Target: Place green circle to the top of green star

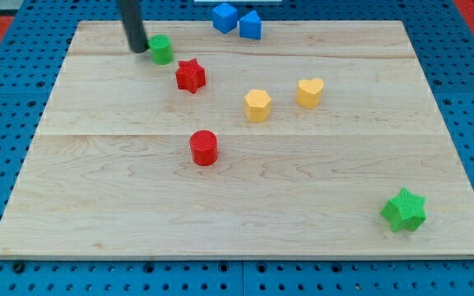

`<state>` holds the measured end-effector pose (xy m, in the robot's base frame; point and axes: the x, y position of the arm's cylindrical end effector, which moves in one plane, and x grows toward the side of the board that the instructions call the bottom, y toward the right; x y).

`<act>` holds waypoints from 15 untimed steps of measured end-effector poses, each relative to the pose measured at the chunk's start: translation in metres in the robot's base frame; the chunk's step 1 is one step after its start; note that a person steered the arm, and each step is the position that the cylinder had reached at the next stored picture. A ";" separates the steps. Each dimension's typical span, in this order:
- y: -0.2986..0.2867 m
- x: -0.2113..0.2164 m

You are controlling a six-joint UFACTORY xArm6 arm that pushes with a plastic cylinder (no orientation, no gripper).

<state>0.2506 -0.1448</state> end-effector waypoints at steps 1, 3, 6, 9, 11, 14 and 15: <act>0.021 -0.004; 0.132 0.029; 0.165 0.099; 0.137 0.106; 0.057 0.111; 0.015 0.155; 0.051 0.165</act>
<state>0.4156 -0.0939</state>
